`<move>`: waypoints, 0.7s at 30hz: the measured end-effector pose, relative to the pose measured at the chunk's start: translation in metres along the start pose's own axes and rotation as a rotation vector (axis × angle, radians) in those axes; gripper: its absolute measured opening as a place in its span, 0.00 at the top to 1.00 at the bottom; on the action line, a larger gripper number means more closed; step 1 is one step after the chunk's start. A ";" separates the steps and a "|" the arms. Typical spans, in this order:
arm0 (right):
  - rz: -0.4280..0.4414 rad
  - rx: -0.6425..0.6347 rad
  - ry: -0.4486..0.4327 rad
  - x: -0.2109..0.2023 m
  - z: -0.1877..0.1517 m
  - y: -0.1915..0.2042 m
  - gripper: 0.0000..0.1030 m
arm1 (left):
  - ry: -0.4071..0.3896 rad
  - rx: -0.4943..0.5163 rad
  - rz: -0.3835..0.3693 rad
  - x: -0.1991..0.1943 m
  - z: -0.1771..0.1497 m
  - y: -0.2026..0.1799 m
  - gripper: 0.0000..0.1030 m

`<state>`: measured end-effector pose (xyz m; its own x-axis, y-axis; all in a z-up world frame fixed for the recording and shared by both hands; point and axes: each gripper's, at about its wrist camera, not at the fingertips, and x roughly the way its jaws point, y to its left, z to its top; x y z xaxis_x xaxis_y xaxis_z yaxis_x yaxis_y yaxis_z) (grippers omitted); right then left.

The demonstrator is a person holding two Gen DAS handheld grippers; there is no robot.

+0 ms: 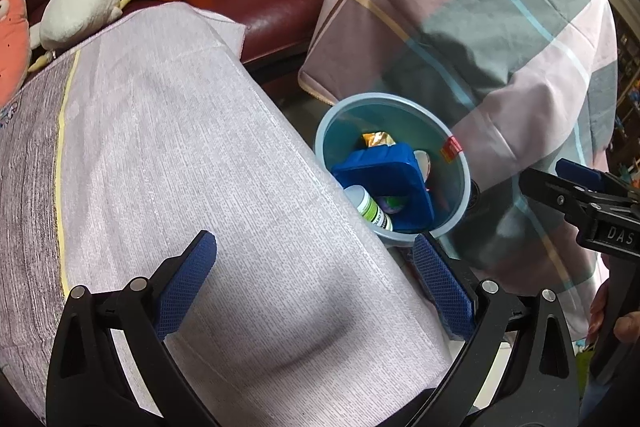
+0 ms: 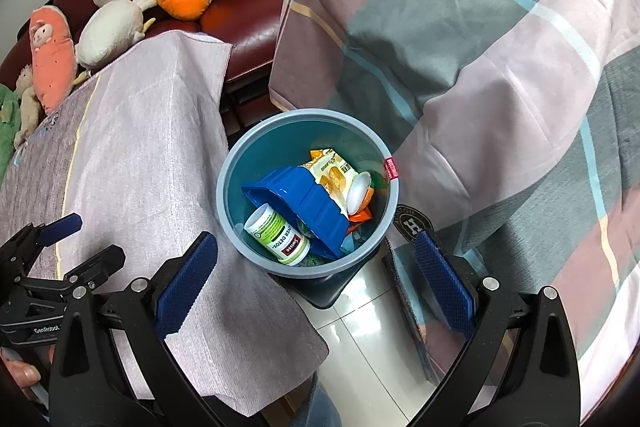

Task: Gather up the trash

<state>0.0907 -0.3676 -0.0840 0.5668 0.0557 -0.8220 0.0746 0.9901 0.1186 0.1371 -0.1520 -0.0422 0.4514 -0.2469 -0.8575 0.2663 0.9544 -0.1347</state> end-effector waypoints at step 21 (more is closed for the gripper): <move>0.000 -0.005 0.066 0.034 0.007 0.004 0.08 | 0.051 -0.004 0.025 0.030 0.003 0.010 0.04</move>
<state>0.1164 -0.3624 -0.1074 0.5111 0.0640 -0.8571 0.0707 0.9907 0.1161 0.1556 -0.1504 -0.0681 0.4138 -0.2145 -0.8848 0.2523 0.9608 -0.1149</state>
